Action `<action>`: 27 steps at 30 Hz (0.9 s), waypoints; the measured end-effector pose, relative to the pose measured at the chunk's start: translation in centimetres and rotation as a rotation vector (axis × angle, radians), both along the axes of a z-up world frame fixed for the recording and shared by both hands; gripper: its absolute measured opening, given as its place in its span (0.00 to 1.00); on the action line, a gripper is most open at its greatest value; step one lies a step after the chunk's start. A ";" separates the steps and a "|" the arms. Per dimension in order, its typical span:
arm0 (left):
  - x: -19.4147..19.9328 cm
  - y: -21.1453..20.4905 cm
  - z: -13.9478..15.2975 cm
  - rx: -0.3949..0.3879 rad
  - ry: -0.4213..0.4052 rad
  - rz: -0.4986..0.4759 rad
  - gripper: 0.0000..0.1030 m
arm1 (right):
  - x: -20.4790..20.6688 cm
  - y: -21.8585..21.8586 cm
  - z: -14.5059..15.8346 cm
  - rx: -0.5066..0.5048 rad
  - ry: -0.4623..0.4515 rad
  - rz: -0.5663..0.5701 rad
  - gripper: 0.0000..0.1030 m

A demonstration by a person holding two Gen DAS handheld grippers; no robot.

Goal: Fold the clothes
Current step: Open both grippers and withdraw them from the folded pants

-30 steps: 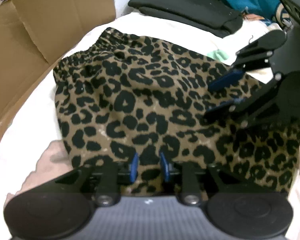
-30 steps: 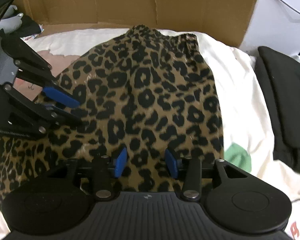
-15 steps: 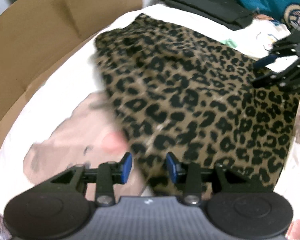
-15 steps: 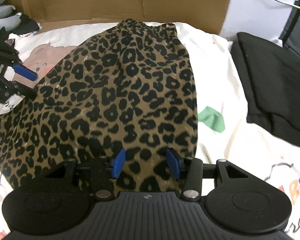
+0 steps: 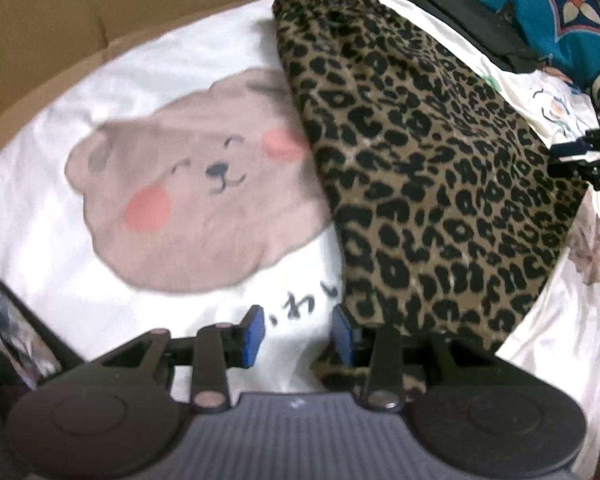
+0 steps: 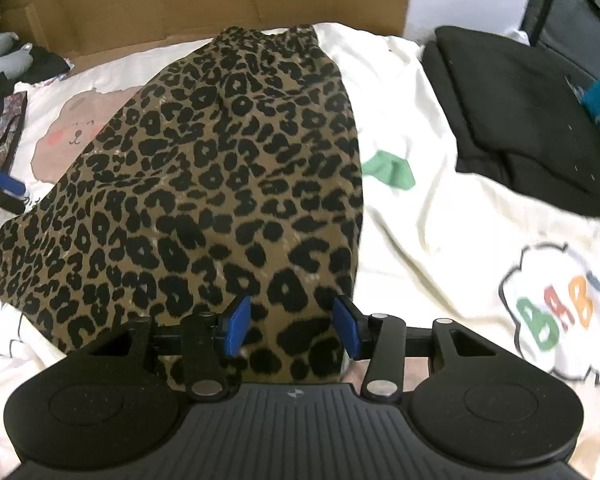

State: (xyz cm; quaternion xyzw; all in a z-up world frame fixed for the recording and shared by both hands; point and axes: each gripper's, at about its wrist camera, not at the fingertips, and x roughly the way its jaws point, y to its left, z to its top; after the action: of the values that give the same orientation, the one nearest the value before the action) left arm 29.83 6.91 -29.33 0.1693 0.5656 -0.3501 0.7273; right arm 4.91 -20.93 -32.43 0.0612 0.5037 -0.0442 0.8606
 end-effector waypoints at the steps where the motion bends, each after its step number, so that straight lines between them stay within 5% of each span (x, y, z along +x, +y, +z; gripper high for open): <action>1: 0.1 0.4 -0.2 -0.017 0.026 0.014 0.37 | -0.3 -0.1 0.0 0.006 -0.002 -0.007 0.51; 7: -0.1 1.7 -1.0 -0.058 0.125 0.063 0.31 | -1.1 -0.1 -0.1 0.017 0.001 -0.026 0.51; 18: -1.5 1.6 -2.0 -0.075 0.131 0.069 0.31 | -1.5 0.0 -0.2 0.006 -0.002 -0.038 0.51; 27: -1.7 3.2 -0.7 -0.214 0.206 0.118 0.28 | -2.0 0.4 0.0 0.001 -0.006 -0.024 0.51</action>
State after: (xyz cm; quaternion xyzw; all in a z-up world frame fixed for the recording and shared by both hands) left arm 28.16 10.14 -29.98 0.0203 0.6054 -0.3804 0.6988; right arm 2.91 -20.52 -32.38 0.0680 0.5002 -0.0541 0.8615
